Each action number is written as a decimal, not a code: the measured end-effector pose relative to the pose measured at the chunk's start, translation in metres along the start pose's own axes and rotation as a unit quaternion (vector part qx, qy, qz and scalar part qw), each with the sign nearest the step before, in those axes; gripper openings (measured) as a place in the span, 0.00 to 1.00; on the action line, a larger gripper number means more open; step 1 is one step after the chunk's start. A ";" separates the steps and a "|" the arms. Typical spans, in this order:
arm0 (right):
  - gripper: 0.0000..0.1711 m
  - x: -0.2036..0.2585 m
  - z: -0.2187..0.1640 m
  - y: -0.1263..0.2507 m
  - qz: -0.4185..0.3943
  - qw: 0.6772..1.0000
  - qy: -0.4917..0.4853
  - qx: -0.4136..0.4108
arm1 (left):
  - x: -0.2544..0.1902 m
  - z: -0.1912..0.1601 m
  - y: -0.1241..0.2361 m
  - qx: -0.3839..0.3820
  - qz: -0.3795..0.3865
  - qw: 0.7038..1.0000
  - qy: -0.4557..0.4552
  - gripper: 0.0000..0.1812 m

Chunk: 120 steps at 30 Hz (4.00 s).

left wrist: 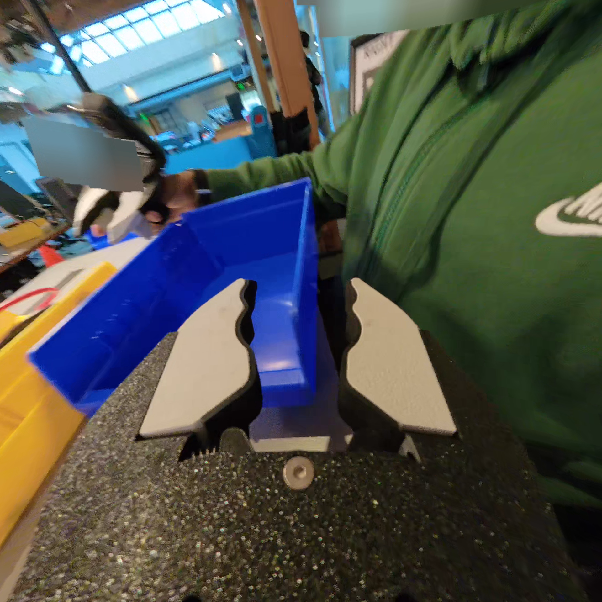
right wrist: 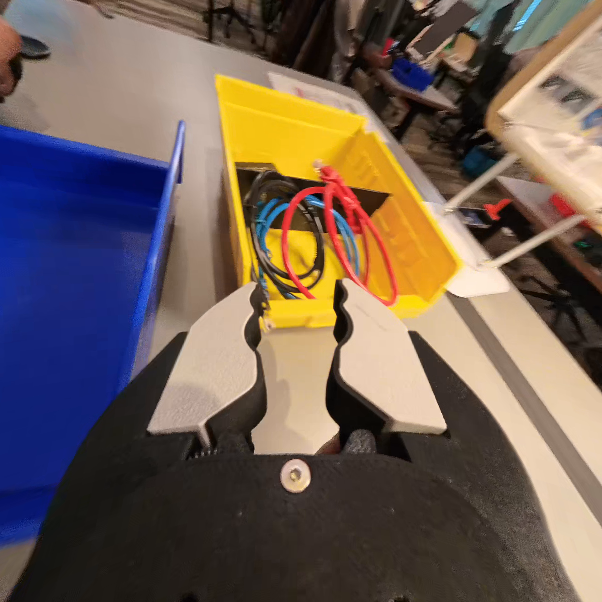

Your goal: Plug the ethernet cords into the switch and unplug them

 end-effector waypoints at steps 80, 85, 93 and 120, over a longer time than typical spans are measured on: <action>0.35 0.175 0.010 0.138 -0.240 0.944 -0.080 0.211 | 0.057 -0.002 0.127 0.246 0.683 0.688 0.019 0.35; 0.50 0.215 0.005 0.089 -0.148 0.953 -0.027 0.262 | 0.071 -0.023 0.130 0.306 0.710 0.634 0.023 0.40; 0.49 0.190 -0.022 0.122 -0.244 0.903 -0.063 0.348 | 0.064 -0.048 0.192 0.332 0.748 0.570 0.069 0.31; 0.25 0.107 -0.019 -0.034 -0.421 0.867 -0.073 0.256 | 0.136 -0.067 0.037 0.332 0.614 0.711 0.084 0.19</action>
Point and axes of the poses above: each gripper's, where its closed fingertips meet, y back along the fingers, z out of its top, x = y × z across the jaws, the point moved 7 cm from there along y, back along the fingers, and after that the axes turned 9 degrees about z, right-handed, at the moved point
